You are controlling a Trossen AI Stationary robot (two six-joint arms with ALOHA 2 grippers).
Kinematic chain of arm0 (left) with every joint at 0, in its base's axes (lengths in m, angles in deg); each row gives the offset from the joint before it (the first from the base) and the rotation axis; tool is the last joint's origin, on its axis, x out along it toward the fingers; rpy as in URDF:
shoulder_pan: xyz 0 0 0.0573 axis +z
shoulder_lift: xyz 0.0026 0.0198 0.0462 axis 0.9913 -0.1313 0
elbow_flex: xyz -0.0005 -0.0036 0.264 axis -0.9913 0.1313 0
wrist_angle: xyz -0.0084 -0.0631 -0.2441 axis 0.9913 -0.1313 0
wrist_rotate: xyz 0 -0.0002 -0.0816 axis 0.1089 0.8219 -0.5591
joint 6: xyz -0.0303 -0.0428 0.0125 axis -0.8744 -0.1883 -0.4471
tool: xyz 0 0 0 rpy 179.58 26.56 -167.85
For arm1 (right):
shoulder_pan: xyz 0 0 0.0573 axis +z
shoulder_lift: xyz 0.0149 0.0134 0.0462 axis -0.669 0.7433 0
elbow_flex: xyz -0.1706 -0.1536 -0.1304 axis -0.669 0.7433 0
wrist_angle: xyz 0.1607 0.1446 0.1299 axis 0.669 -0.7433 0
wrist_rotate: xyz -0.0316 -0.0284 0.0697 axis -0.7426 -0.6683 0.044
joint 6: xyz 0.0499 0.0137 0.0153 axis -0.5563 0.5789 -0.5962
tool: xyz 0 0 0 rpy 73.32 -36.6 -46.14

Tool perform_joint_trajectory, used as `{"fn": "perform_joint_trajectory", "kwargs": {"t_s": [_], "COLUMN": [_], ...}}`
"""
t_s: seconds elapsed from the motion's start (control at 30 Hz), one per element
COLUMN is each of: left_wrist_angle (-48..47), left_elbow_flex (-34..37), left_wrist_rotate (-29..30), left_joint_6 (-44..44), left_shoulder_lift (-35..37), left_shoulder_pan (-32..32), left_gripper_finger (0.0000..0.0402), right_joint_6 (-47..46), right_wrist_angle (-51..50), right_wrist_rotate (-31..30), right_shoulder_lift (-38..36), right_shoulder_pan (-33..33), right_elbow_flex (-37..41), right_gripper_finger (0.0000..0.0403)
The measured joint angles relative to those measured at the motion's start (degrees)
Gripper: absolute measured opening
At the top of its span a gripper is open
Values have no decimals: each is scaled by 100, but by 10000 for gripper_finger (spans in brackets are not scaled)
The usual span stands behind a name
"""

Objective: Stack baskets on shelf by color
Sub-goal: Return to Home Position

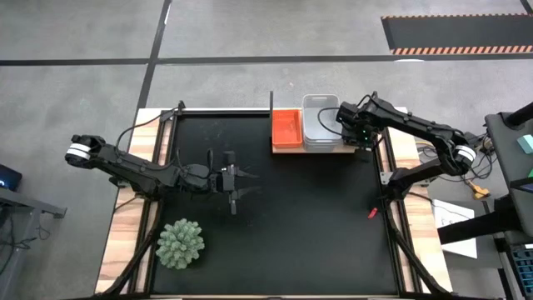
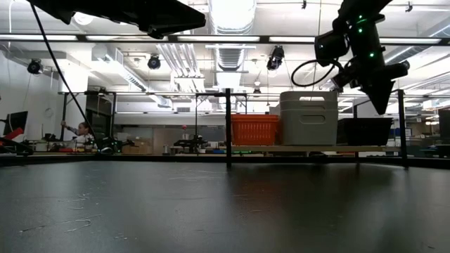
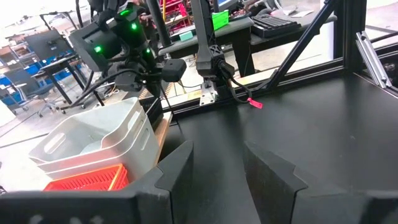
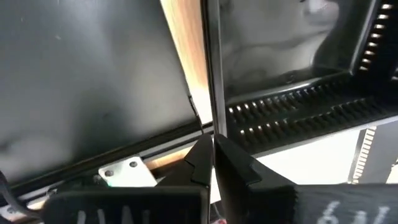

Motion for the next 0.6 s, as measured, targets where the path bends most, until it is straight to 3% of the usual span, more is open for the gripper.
{"fn": "perform_joint_trajectory", "kwargs": {"t_s": [0.6], "left_wrist_angle": [0], "left_elbow_flex": [0], "left_wrist_rotate": [0], "left_joint_6": [0], "left_shoulder_lift": [0], "left_shoulder_pan": [1], "left_gripper_finger": [123], "right_joint_6": [-349], "right_wrist_angle": [266], "right_wrist_rotate": [-104], "right_shoulder_lift": [-214], "right_shoulder_pan": [0], "right_elbow_flex": [-44], "right_gripper_finger": [9]}}
